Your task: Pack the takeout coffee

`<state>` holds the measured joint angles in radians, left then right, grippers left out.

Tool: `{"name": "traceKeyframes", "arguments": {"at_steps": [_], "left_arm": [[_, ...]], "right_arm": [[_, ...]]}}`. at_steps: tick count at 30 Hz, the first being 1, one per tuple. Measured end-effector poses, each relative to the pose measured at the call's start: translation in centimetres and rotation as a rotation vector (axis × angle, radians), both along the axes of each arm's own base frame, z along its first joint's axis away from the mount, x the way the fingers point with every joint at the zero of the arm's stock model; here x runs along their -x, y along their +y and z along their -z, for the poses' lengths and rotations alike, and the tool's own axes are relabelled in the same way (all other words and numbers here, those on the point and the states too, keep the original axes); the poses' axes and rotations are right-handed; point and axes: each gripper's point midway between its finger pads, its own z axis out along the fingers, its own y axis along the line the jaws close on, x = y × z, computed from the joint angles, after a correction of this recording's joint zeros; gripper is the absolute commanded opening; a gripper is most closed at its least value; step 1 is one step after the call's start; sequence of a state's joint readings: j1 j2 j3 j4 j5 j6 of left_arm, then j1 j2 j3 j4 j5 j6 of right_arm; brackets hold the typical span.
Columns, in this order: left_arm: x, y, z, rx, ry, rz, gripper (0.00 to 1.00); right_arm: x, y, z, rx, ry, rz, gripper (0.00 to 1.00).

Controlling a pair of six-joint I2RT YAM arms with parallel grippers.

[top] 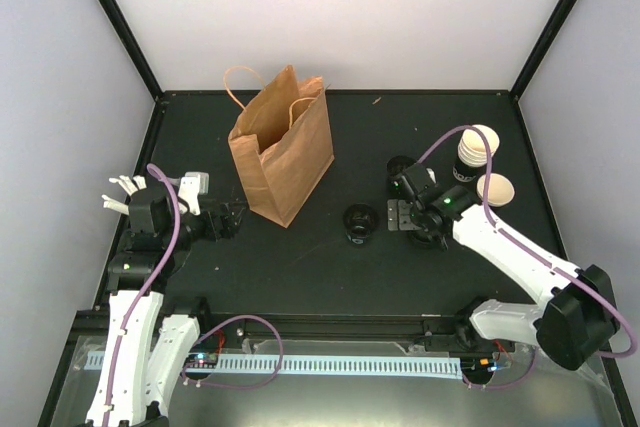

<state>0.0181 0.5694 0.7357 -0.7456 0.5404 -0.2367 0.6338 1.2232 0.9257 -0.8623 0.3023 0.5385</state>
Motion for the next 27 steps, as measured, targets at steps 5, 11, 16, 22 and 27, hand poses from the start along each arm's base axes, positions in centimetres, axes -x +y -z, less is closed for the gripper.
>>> {"name": "traceKeyframes", "arguments": {"at_steps": [5, 11, 16, 22, 27], "left_arm": [[0.0, 0.0, 0.0, 0.000, 0.000, 0.000, 0.99], [0.0, 0.0, 0.0, 0.000, 0.000, 0.000, 0.99], [0.0, 0.0, 0.0, 0.000, 0.000, 0.000, 0.99], [0.0, 0.0, 0.0, 0.000, 0.000, 0.000, 0.99], [0.0, 0.0, 0.0, 0.000, 0.000, 0.000, 0.99]], "right_arm": [[0.2, -1.5, 1.8, -0.040, 0.042, 0.067, 1.00], [0.0, -2.6, 3.4, -0.071, 0.091, 0.142, 0.97], [-0.1, -3.7, 4.7, -0.083, 0.117, 0.201, 0.93], [-0.5, -4.2, 6.4, -0.062, 0.166, 0.236, 0.87], [-1.0, -4.4, 7.1, -0.032, 0.185, 0.252, 0.85]]}}
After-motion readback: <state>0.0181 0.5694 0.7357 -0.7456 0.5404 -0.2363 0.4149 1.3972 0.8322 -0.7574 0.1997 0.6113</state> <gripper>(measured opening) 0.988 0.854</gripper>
